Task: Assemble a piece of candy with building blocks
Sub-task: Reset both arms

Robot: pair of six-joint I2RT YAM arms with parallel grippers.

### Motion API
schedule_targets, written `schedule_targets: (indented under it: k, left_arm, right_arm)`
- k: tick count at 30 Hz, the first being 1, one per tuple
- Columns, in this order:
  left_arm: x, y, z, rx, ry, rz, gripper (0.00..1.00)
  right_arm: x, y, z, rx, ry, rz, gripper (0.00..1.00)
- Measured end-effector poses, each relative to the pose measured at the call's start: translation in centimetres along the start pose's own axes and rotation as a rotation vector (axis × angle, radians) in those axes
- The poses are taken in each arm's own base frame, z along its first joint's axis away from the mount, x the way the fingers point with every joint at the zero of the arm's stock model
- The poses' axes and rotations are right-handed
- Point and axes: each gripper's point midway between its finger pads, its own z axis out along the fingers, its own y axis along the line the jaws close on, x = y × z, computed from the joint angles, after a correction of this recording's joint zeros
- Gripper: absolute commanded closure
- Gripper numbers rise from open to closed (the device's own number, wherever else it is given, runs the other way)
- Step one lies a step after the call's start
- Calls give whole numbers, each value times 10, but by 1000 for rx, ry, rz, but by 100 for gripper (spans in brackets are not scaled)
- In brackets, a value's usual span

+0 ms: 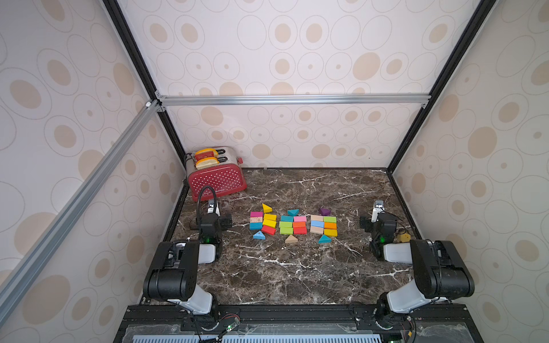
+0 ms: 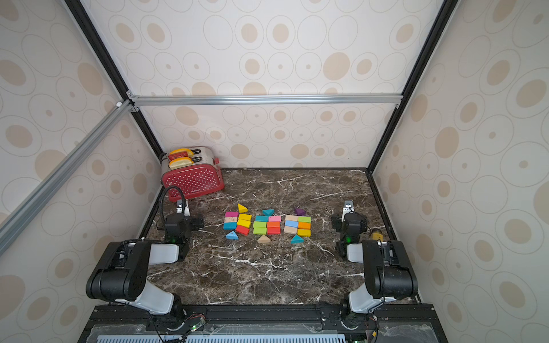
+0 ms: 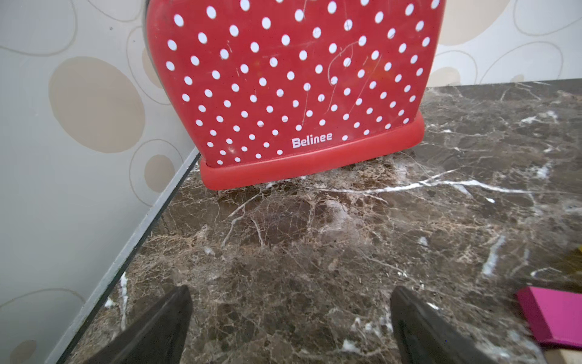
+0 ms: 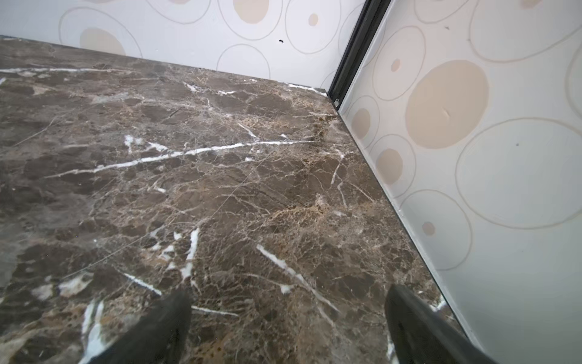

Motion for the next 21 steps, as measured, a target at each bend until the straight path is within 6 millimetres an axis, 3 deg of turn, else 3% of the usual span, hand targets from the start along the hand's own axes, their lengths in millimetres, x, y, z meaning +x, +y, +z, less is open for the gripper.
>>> schedule_targets:
  k: [21]
  left_arm:
    - [5, -3, 0, 16, 21, 5, 1]
  right_arm:
    - [4, 3, 0, -16, 17, -5, 0]
